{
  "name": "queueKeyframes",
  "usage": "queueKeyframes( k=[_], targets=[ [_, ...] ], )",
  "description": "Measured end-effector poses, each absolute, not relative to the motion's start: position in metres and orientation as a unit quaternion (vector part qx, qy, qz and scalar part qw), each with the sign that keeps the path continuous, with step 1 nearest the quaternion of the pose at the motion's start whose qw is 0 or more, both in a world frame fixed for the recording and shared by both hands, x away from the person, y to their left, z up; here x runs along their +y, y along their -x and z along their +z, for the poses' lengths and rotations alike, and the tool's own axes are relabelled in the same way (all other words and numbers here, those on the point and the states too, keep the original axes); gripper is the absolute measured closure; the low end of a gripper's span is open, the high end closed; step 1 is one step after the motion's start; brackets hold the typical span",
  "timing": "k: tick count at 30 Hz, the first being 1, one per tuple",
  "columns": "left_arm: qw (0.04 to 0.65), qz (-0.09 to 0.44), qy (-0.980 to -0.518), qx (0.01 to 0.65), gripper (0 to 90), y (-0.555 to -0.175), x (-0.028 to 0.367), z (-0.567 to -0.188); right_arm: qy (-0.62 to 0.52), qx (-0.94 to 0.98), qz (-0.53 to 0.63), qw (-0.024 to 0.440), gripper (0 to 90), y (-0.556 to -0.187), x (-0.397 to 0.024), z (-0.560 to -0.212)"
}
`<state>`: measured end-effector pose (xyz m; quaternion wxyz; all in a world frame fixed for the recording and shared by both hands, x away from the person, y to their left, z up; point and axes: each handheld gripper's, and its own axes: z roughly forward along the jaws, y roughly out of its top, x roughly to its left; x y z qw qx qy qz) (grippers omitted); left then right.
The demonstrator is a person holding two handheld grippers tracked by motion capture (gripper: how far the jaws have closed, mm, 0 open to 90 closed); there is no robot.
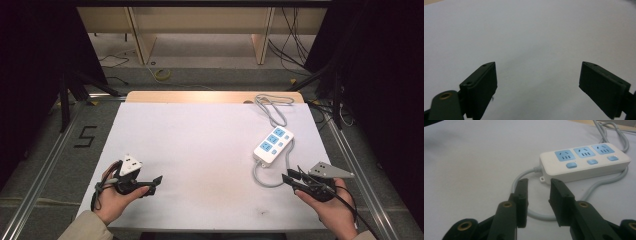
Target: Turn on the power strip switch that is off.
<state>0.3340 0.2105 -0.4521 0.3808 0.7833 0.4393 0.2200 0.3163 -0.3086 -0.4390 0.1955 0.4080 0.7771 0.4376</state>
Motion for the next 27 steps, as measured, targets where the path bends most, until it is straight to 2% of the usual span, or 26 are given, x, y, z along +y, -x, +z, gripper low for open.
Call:
queueKeyframes(
  k=[6, 12, 13, 15, 27],
  targets=[
    [0.381, 0.222, -0.782, 0.440, 14.6, -0.334, 0.211, -0.452, -0.408, 0.775, 0.439, 0.197, 69.3, -0.316, -0.309, -0.438],
    [0.380, 0.224, -0.784, 0.438, 14.7, -0.334, 0.210, -0.452, -0.411, 0.776, 0.432, 0.205, 83.5, -0.316, -0.310, -0.437],
    [0.380, 0.224, -0.784, 0.438, 14.7, -0.334, 0.210, -0.452, -0.411, 0.776, 0.432, 0.205, 83.5, -0.316, -0.310, -0.437],
    [0.380, 0.223, -0.783, 0.438, 14.8, -0.334, 0.210, -0.452, -0.413, 0.779, 0.422, 0.210, 90.0, -0.317, -0.310, -0.435],
    [0.381, 0.224, -0.782, 0.439, 15.2, -0.334, 0.210, -0.452, -0.428, 0.787, 0.392, 0.210, 90.0, -0.327, -0.308, -0.431]
  ],
)
